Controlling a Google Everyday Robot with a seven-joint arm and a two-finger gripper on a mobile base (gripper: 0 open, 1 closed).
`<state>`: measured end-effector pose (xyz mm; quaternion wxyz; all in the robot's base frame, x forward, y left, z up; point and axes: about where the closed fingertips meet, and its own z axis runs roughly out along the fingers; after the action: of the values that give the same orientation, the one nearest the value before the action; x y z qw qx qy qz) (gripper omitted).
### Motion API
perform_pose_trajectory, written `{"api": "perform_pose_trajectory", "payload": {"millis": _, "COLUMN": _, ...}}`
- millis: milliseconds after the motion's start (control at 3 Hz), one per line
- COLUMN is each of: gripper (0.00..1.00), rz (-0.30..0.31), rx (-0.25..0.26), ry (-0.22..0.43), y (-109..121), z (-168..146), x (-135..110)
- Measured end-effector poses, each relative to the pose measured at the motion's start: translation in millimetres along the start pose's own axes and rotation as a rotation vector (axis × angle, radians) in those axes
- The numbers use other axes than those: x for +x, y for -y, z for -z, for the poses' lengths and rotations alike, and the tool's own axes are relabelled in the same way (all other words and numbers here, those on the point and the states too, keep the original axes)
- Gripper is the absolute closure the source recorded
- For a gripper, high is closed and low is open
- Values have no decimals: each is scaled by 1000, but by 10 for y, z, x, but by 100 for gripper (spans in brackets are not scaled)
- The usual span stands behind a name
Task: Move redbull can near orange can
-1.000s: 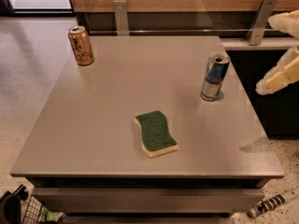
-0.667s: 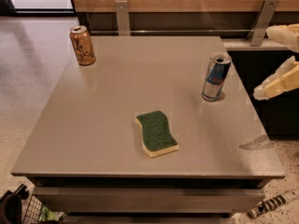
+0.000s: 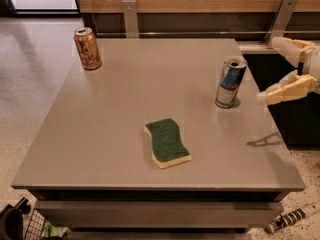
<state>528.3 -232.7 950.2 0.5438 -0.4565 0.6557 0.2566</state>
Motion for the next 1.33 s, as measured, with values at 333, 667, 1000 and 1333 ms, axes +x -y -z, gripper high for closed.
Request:
{"api": "perform_pose_trajectory", "payload": {"millis": 333, "gripper": 0, "rz": -3, "rx": 18, "ry": 86, "y": 121, "z": -90, "x": 73}}
{"api": "perform_pose_trajectory", "payload": {"millis": 667, "gripper": 0, "rz": -3, "rx": 18, "ry": 86, "y": 121, "z": -91, "x": 72}}
{"api": "perform_pose_trajectory", "payload": {"millis": 1000, "gripper": 0, "rz": -66, "rx": 16, "ry": 91, "y": 164, "z": -271, "x": 248}}
{"api": "perform_pose_trajectory", "payload": {"millis": 1333, "gripper": 0, "rz": -130, "rx": 21, "ry": 112, "y": 201, "z": -452, "x": 451}}
